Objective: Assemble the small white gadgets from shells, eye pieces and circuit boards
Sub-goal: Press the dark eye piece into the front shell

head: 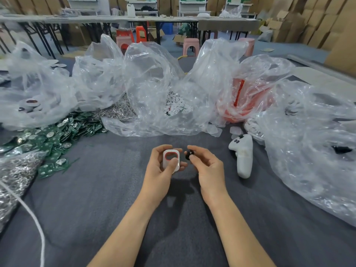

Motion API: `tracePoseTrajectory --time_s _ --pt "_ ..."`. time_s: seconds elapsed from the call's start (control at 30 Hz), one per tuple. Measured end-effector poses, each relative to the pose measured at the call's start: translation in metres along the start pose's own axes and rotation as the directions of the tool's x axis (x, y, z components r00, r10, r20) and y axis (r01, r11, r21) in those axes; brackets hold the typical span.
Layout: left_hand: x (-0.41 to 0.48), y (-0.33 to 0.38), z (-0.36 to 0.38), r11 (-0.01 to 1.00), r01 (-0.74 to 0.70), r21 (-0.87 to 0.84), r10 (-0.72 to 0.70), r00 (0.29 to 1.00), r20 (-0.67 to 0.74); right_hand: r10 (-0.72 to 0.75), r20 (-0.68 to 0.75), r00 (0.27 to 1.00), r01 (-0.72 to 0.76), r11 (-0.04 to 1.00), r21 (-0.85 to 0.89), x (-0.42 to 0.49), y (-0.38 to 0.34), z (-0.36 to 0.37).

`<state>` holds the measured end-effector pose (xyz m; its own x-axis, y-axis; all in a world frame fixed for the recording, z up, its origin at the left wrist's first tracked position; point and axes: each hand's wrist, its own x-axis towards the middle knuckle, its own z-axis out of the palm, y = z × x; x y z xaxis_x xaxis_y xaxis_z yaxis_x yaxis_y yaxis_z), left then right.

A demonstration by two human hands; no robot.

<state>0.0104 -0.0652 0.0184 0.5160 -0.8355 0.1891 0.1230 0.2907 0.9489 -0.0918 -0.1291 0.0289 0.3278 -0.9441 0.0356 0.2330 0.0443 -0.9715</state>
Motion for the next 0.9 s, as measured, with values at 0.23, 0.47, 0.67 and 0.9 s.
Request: tracePoseTrajectory --time_s 0.23,0.47,0.67,0.9 --pt "-0.0028 0.0033 -0.0001 0.999 0.026 0.039 -0.029 0.997 0.070 0.059 -0.029 0.998 -0.059 0.998 -0.018 0.0002 -0.0011 -0.0020" --pt "-0.0029 0.0050 0.0019 0.996 0.078 0.043 -0.081 0.994 0.067 0.221 0.106 0.969 -0.232 0.967 0.104 0.0007 -0.0059 -0.0017" --pt "-0.0009 0.0007 -0.0013 0.995 0.068 0.072 -0.073 0.994 0.077 0.231 0.159 0.960 -0.246 0.966 0.083 -0.0009 -0.0048 -0.0003" --pt "-0.0002 -0.0038 -0.0022 0.991 0.071 0.118 -0.081 0.993 0.088 0.213 0.152 0.965 -0.235 0.961 0.146 -0.0015 -0.0057 -0.0007"
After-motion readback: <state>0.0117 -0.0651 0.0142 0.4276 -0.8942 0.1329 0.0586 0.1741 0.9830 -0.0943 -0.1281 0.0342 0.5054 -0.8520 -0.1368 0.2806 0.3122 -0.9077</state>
